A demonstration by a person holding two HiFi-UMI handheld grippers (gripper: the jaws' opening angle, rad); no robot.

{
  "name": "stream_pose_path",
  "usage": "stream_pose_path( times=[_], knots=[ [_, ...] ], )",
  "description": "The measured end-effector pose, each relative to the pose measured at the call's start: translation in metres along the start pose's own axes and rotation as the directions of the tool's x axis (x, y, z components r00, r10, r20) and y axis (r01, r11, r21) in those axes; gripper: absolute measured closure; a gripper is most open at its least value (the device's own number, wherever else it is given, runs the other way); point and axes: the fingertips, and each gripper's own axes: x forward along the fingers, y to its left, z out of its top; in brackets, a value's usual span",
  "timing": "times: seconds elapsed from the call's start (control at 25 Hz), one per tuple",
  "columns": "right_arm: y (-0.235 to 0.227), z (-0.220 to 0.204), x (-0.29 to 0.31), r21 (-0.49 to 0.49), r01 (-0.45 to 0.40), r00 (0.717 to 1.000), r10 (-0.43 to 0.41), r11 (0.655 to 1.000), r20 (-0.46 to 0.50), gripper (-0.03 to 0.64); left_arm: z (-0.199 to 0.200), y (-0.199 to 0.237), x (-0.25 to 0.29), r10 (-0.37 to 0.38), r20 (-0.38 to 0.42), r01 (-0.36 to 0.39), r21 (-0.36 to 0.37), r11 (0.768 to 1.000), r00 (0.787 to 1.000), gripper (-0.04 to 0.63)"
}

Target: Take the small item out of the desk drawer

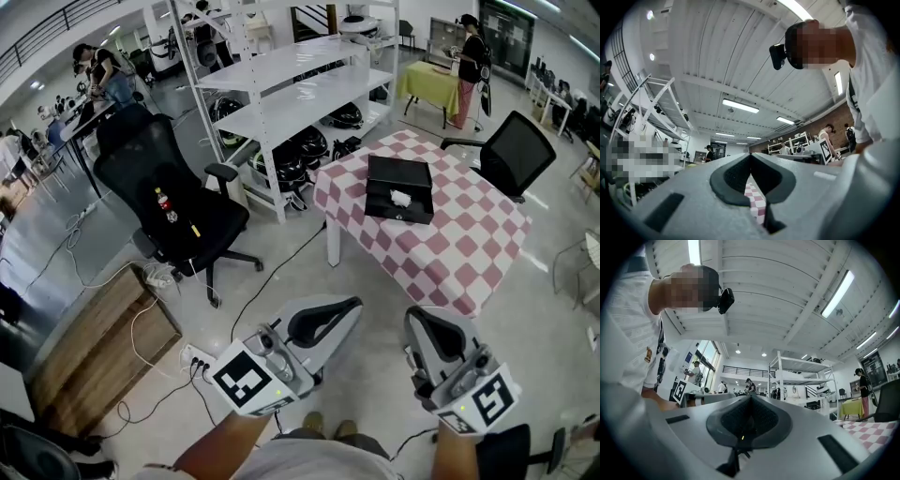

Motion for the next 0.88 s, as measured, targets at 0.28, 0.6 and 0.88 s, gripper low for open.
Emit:
stream_pose_path(
  times=[0.28, 0.6, 0.88],
  knots=[
    [0.000, -0.006, 0.013, -0.010, 0.040, 0.999, -0.041, 0.999, -0.009, 0.606, 0.000, 0.024, -0.015, -0.020, 0.014, 0.020, -0.004, 1.000, 1.000, 0.581],
    [-0.003, -0.017, 0.031, -0.024, 0.065, 0.997, -0.066, 0.998, -0.038, 0.606, -0.004, 0.049, -0.018, -0.042, 0.027, 0.043, -0.020, 0.999, 0.999, 0.581],
    [-0.032, -0.023, 0.043, -0.035, 0.071, 0.997, -0.072, 0.997, -0.030, 0.605, -0.014, 0.072, 0.001, -0.047, 0.016, 0.047, -0.012, 0.999, 0.999, 0.581]
  ],
)
